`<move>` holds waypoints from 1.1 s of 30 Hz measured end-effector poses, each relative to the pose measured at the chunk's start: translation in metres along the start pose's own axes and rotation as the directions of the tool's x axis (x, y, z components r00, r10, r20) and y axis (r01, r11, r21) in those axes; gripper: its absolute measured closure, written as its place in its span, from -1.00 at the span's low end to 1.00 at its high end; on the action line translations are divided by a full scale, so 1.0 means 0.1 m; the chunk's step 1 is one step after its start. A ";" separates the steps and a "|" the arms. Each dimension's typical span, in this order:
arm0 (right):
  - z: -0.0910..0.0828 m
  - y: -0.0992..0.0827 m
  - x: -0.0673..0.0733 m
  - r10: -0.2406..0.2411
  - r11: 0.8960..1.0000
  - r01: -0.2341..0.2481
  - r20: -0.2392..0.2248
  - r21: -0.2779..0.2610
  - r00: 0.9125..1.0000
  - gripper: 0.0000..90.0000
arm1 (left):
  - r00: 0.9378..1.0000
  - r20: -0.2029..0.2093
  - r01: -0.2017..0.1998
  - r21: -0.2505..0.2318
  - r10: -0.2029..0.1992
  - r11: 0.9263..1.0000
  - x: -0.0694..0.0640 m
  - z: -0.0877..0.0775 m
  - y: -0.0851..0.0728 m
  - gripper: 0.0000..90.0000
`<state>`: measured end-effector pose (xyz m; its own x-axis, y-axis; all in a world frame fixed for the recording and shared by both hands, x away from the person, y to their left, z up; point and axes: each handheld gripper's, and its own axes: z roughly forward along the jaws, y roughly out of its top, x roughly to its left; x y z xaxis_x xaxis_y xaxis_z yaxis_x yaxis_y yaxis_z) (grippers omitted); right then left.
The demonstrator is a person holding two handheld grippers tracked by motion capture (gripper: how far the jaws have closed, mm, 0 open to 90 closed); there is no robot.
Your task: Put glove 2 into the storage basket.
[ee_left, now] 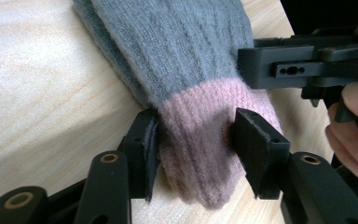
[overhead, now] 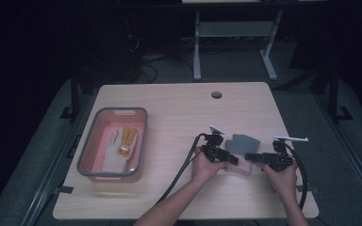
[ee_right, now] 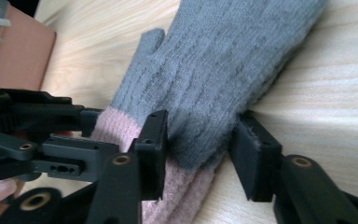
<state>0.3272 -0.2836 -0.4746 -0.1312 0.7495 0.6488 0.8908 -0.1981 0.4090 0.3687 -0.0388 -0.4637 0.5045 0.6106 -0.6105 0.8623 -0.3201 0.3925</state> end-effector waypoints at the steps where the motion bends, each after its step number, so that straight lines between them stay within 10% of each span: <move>1: 0.00 0.00 -0.01 0.006 1.000 -0.006 -0.006 0.000 1.000 0.35 | 1.000 0.002 0.001 0.002 -0.001 1.000 0.00 0.00 0.00 0.17; 16: 0.02 -0.06 -0.01 0.034 0.998 -0.037 -0.065 -0.049 0.997 0.67 | 0.995 0.086 0.061 -0.047 -0.057 0.997 0.11 -0.02 -0.06 0.42; 33: -0.03 -0.08 0.17 -0.007 0.998 0.000 -0.116 -0.060 0.993 0.69 | 0.992 0.125 0.016 -0.071 -0.007 0.997 0.12 -0.25 -0.09 0.47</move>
<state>0.3169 -0.2718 -0.4649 -0.1868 0.6723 0.7163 0.8632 -0.2358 0.4464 0.3655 -0.0099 -0.4573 0.4998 0.5173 -0.6947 0.8651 -0.2579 0.4303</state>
